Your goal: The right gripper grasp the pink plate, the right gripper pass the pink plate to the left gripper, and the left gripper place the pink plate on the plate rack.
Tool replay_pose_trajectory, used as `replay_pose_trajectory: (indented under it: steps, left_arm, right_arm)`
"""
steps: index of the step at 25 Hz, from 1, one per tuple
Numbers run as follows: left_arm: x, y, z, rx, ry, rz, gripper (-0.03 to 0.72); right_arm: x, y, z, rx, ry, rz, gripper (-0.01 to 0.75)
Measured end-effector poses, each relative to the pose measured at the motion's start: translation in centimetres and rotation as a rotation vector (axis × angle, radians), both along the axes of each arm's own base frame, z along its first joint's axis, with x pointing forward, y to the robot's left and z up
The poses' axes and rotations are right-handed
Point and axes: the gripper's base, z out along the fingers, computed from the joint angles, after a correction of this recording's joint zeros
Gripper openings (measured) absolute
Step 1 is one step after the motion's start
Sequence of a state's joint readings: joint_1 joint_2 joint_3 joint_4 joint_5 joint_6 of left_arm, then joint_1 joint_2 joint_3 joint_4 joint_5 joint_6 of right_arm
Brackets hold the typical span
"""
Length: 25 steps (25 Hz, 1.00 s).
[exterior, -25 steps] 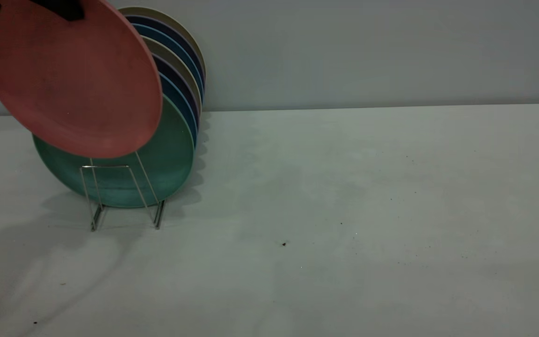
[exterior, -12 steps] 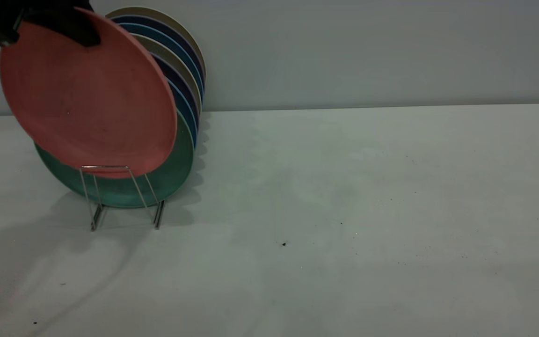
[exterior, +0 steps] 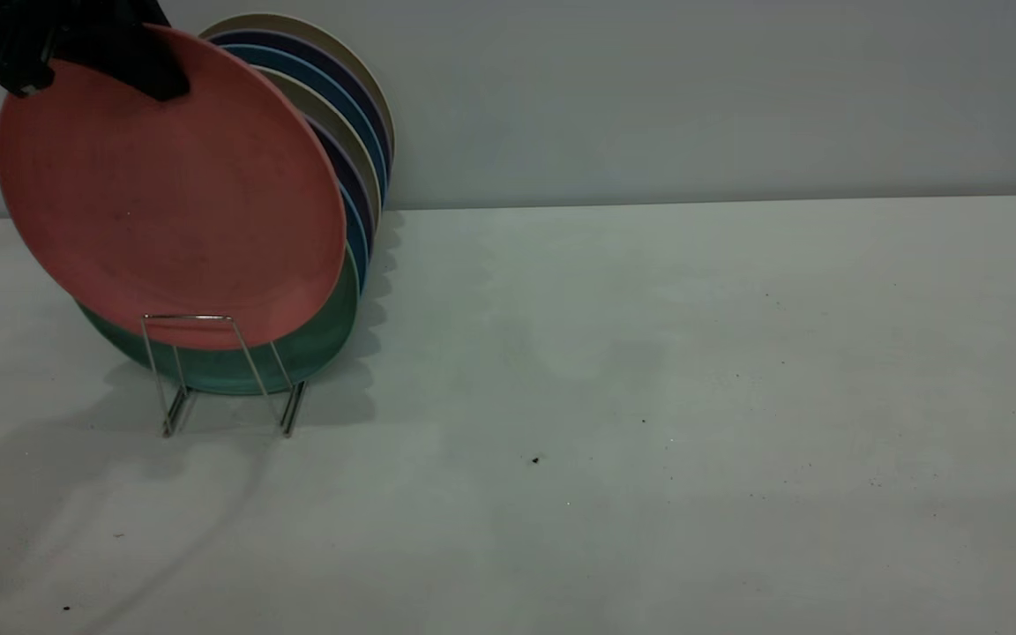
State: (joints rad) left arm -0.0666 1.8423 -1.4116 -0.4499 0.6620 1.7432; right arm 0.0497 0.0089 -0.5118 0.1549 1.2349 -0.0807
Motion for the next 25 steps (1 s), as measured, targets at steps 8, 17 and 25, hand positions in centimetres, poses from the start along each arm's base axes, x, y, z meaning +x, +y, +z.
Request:
replay_pose_trajectory:
  steps: [8, 17, 25]
  left_arm:
    - [-0.3, 0.0, -0.2, -0.008, 0.057, 0.029, 0.327]
    - [-1.0, 0.6, 0.8, 0.010, 0.087, 0.126, 0.467]
    - [-6.3, 0.8, 8.1, -0.082, 0.114, 0.284, 0.470]
  right_arm:
    - [0.0, 0.0, 0.0, 0.000, 0.000, 0.000, 0.239]
    - [0.0, 0.0, 0.0, -0.004, 0.000, -0.002, 0.239]
    - [0.0, -0.1, 0.0, -0.008, 0.000, -0.005, 0.239]
